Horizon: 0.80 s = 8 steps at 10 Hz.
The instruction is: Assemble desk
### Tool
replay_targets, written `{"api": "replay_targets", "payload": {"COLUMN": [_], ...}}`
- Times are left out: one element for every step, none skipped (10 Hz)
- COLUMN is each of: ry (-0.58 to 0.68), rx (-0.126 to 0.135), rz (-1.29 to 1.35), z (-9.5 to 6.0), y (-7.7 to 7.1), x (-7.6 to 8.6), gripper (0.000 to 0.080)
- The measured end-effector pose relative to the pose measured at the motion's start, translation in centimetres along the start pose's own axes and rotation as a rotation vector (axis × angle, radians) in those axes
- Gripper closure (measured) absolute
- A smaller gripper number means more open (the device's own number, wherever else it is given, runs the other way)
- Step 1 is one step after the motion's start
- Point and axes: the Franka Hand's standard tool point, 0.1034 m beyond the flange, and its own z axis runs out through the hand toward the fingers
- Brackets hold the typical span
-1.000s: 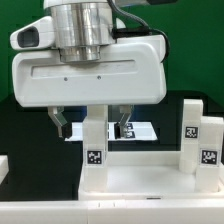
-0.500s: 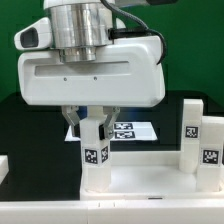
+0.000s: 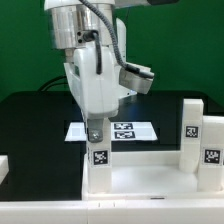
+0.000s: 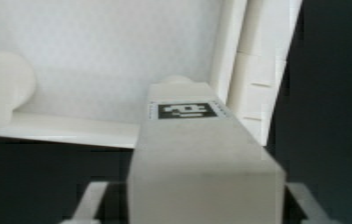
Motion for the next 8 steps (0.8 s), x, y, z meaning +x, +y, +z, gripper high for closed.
{"api": "replay_targets", "payload": {"ry": [0.0,0.0,-0.001,-0.008,-0.047,-0.049,-0.047,-0.044], "rx": [0.0,0.001,0.001,0.005,0.026,0.039,0.038,0.03], "rz": [0.028,0.124,0.189,0.294,0.606,0.67,0.646,0.575], "z": [0.01,0.02,0.03,0.04,0.1,0.1,0.16,0.12], "y": [-0.01,0.0,0.0,-0.01,-0.03,-0.1,-0.07,-0.08], "x": [-0.04,-0.03,-0.03,-0.07,-0.15,-0.13,-0.15,-0.25], "gripper": [0.0514,0.0514,0.0514,0.0514,0.0514,0.0514,0.0434,0.0434]}}
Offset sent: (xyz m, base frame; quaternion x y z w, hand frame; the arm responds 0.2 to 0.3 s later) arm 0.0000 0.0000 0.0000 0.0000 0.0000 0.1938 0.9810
